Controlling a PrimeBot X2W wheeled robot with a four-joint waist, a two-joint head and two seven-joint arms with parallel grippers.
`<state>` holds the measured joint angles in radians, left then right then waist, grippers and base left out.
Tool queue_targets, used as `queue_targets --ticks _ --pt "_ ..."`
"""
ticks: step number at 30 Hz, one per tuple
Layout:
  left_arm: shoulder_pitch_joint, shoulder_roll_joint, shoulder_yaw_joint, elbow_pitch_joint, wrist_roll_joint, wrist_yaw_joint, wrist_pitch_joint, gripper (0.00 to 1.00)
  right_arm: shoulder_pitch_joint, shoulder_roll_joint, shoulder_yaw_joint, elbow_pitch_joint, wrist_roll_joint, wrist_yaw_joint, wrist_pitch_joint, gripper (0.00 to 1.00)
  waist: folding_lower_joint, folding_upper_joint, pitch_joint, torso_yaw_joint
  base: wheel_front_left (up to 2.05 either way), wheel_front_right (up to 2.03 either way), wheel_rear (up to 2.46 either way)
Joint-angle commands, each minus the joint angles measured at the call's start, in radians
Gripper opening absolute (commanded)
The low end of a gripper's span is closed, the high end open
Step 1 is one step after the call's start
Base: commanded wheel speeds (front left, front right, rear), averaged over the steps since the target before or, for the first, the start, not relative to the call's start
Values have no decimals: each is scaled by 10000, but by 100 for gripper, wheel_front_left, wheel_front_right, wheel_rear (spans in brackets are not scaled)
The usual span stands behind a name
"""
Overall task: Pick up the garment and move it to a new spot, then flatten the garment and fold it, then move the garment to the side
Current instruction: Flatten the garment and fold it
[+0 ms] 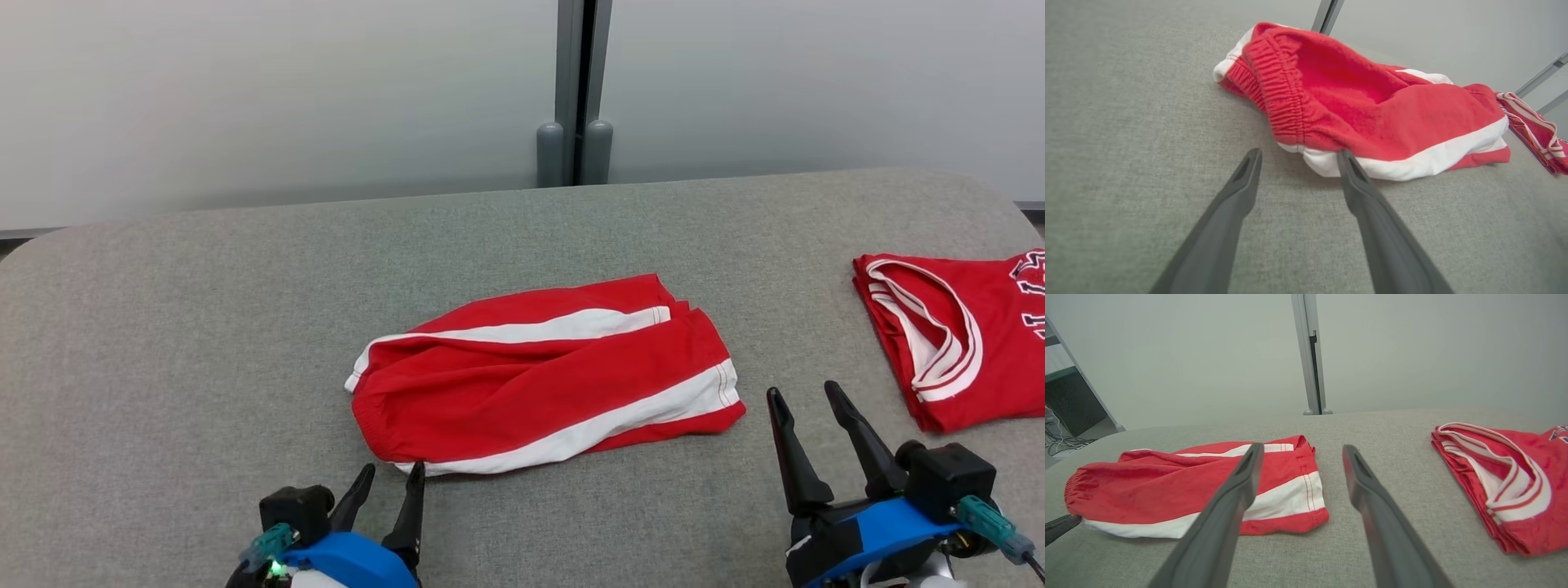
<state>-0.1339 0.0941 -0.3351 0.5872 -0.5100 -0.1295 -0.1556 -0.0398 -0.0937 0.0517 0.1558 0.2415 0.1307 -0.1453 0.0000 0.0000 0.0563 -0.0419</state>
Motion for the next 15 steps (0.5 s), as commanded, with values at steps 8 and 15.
queue_targets --ticks 8,15 --pt "-759 211 -523 799 -868 -5 -155 0 -447 -183 346 319 172 1 262 100 0 0 155 -265 0 0 0" --pt "-1148 379 -962 1124 -1156 -5 -381 0 -1633 -28 393 1689 194 3 2043 100 0 0 464 -229 0 0 0"
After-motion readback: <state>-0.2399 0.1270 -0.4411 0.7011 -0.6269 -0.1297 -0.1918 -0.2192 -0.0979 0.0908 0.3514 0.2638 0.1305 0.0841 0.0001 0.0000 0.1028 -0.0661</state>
